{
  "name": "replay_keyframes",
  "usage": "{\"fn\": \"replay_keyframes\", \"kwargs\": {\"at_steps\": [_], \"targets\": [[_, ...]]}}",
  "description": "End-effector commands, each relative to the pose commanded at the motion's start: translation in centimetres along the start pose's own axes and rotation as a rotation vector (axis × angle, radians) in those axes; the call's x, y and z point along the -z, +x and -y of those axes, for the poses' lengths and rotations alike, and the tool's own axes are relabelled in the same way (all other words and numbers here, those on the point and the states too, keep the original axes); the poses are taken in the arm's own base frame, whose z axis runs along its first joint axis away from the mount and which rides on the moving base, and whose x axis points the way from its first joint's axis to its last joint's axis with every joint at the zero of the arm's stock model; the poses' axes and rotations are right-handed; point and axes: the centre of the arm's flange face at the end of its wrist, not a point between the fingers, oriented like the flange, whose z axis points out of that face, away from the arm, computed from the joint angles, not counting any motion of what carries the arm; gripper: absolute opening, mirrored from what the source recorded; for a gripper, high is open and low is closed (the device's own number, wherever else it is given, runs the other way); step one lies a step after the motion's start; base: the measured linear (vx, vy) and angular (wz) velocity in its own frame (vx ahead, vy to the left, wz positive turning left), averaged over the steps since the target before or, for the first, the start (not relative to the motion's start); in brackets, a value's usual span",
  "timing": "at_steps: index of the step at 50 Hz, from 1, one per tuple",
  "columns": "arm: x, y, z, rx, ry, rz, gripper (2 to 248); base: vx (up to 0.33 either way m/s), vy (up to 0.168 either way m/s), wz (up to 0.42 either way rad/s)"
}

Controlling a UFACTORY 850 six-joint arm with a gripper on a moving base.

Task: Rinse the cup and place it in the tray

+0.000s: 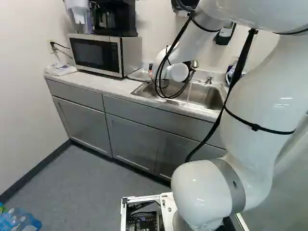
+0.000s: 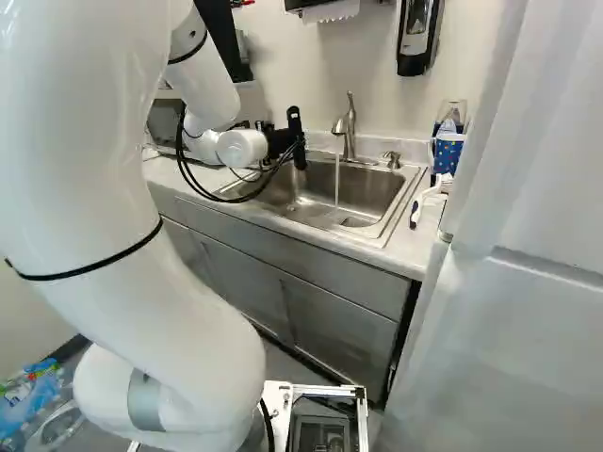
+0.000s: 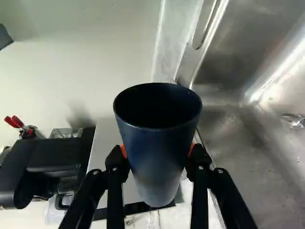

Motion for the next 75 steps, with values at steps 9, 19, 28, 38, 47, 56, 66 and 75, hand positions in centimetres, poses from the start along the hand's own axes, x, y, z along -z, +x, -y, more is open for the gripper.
{"fn": "replay_keyframes", "kwargs": {"at_steps": [9,19,28,38,47,56,66,75], "targets": [[0.00,0.00,0.00,0.094,0.000,0.000,126,0.000,0.000,0.000],[0.00,0.00,0.00,0.199,0.000,0.000,126,0.000,0.000,0.000],[0.00,0.00,0.00,0.294,0.000,0.000,126,0.000,0.000,0.000],[0.00,0.00,0.00,0.399,0.000,0.000,126,0.000,0.000,0.000],[0.00,0.00,0.00,0.494,0.000,0.000,126,0.000,0.000,0.000],[0.00,0.00,0.00,0.588,0.000,0.000,126,0.000,0.000,0.000],[0.00,0.00,0.00,0.694,0.000,0.000,126,0.000,0.000,0.000],[0.00,0.00,0.00,0.789,0.000,0.000,126,0.000,0.000,0.000]]}}
